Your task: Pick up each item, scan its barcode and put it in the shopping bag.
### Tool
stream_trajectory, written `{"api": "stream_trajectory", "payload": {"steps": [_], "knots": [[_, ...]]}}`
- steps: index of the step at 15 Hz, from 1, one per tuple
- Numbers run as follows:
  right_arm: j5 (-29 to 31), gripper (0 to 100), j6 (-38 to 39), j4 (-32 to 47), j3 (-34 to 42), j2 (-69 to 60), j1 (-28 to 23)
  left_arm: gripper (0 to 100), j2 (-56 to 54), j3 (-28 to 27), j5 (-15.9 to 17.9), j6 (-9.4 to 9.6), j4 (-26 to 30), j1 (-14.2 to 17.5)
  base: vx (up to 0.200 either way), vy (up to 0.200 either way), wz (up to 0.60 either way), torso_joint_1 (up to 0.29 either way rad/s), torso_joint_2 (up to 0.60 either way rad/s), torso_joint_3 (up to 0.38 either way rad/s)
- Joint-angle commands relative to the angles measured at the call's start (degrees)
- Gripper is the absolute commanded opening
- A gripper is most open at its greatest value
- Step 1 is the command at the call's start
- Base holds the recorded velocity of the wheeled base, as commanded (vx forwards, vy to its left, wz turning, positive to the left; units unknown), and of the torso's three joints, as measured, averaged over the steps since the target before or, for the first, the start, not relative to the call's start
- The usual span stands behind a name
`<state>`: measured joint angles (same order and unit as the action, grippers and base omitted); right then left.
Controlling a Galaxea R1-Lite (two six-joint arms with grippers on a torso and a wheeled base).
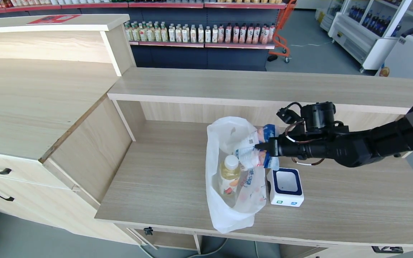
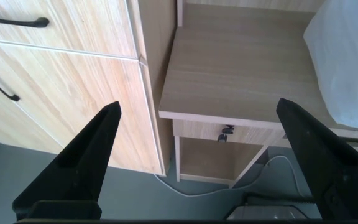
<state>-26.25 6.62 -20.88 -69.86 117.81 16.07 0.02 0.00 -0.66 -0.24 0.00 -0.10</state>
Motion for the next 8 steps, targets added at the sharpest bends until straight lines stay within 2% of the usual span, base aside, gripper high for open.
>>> {"api": "stream_trajectory", "payload": {"steps": [1, 8], "knots": [[0.1, 0, -0.4, -0.2, -0.3, 2.2, 0.7, 100, 0.0, 0.0, 0.0, -0.02, 0.0, 0.1, 0.000, 0.000, 0.00, 0.000, 0.00, 0.000], [1.5, 0, -4.1, 0.0, 0.0, 3.6, 1.8, 100, 0.0, 0.0, 0.0, -0.02, 0.0, 0.0, 0.000, 0.000, 0.00, 0.000, 0.00, 0.000]]}}
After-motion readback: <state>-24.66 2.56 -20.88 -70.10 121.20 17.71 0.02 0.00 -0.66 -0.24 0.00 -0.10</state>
